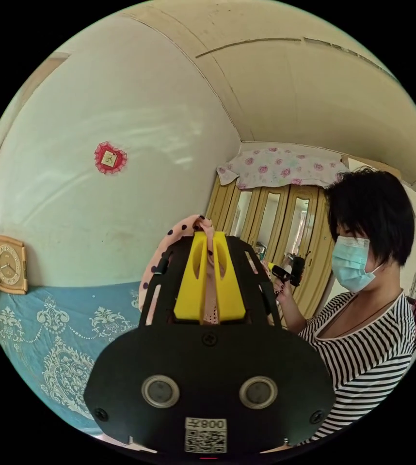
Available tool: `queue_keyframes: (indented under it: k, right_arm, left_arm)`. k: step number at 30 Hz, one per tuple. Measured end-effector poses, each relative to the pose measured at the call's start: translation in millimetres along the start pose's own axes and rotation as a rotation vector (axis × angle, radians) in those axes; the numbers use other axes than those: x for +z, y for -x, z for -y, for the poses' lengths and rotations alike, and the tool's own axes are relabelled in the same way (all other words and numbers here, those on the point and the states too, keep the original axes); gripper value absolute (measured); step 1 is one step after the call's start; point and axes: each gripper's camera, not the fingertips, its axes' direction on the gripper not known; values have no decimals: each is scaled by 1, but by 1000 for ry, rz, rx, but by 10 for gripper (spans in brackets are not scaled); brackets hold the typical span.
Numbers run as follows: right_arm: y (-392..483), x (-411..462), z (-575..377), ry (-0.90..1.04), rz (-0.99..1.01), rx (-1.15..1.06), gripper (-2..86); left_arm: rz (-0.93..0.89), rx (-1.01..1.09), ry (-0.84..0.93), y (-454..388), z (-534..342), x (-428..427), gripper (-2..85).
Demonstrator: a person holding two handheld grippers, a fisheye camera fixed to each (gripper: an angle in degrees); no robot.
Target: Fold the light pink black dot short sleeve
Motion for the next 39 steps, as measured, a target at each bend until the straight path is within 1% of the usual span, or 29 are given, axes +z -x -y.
queue_keyframes:
  k: [7, 12, 17, 22, 28, 31, 34, 36, 37, 39]
  right_arm:
    - [56, -53, 0, -72, -3, -83, 1]
    - [97, -77, 2, -102, -42, -162, 0]
    - [112, -78, 10, -128, -61, -217, 0]
    - [107, -58, 19, -146, -77, -235, 0]
    - [66, 9, 36, -118, -67, -213, 0]
    - [30, 63, 46, -77, -60, -186, 0]
    - [-18, 136, 56, 4, -85, -146, 0]
    - [-65, 205, 62, 59, -91, -117, 1]
    - [-78, 224, 63, 74, -88, -105, 1]
    - [-135, 308, 63, 148, -80, -56, 1]
  left_arm:
    - [-21, 92, -45, -64, 5, -68, 23]
    - [43, 215, -86, -107, 11, -109, 23]
    - [98, 322, -144, -125, 16, -128, 22]
    - [143, 352, -131, -113, 20, -129, 21]
    - [169, 315, -103, -50, 18, -109, 21]
    - [188, 266, -67, 5, 17, -85, 21]
    - [194, 186, -17, 81, 15, -50, 22]
    - [217, 95, 34, 158, 9, -15, 22]
    - [228, 71, 47, 178, 6, -6, 22]
    - [288, -4, 84, 260, -12, 31, 23]
